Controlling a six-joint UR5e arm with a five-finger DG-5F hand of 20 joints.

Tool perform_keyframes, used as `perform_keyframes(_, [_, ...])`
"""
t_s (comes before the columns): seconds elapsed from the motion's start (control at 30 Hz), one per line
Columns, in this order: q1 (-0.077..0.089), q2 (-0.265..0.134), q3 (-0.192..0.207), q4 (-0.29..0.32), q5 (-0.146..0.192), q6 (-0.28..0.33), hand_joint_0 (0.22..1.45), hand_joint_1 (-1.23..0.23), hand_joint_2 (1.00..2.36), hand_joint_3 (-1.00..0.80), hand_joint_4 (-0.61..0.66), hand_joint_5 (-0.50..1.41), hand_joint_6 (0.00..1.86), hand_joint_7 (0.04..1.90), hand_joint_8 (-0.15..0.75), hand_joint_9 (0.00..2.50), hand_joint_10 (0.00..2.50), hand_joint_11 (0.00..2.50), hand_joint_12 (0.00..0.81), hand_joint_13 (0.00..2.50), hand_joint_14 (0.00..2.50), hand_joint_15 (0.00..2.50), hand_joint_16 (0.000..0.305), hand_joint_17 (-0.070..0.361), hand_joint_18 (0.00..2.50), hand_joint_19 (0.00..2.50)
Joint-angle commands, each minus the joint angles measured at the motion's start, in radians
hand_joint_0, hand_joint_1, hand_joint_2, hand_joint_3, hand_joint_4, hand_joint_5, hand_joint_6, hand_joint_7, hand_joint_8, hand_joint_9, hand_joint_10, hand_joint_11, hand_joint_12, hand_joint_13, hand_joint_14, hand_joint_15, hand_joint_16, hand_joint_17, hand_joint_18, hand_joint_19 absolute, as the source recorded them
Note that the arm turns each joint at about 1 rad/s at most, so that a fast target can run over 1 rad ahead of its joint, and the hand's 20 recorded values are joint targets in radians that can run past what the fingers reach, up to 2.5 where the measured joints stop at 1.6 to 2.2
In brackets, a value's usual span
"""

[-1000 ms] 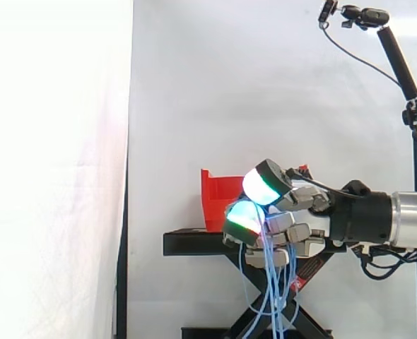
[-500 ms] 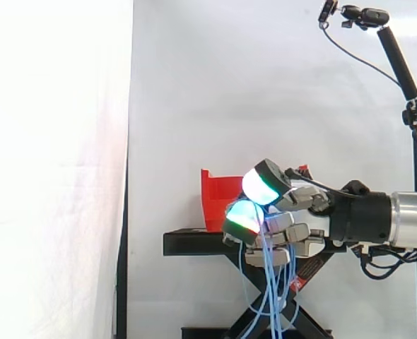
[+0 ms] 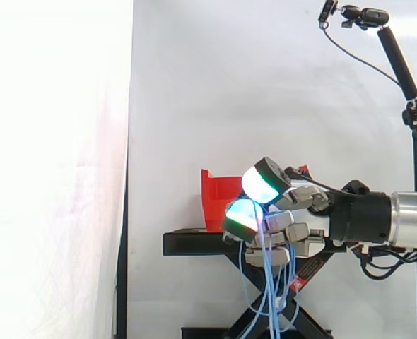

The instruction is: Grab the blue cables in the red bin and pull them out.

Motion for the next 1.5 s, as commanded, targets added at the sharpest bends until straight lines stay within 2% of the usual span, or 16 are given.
perform_keyframes(0.0, [0.000, 0.000, 0.000, -0.001, 0.000, 0.002, 0.83, -1.10, 1.00, -1.00, 0.25, 0.89, 0.60, 0.63, 0.316, 1.63, 0.08, 2.03, 0.295, 1.14, 2.50, 0.55, 0.040, 0.089, 1.20, 1.64])
perform_keyframes(0.4, [0.000, 0.000, 0.000, -0.003, 0.000, 0.017, 0.88, -1.11, 1.00, -1.00, 0.24, 0.83, 0.69, 0.58, 0.311, 1.57, 0.15, 1.99, 0.292, 1.13, 2.50, 0.56, 0.039, 0.088, 1.20, 1.66])
perform_keyframes(0.67, [0.001, 0.000, 0.000, -0.003, 0.000, 0.020, 0.81, -1.12, 1.00, -1.00, 0.26, 0.80, 0.73, 0.55, 0.320, 1.54, 0.22, 1.92, 0.299, 1.13, 2.50, 0.53, 0.041, 0.092, 1.19, 1.61])
perform_keyframes(1.47, [0.001, 0.000, 0.000, -0.003, 0.000, 0.020, 0.75, -1.12, 1.00, -1.00, 0.27, 0.81, 0.69, 0.57, 0.332, 1.54, 0.28, 1.90, 0.316, 1.15, 2.50, 0.51, 0.044, 0.099, 1.15, 1.46])
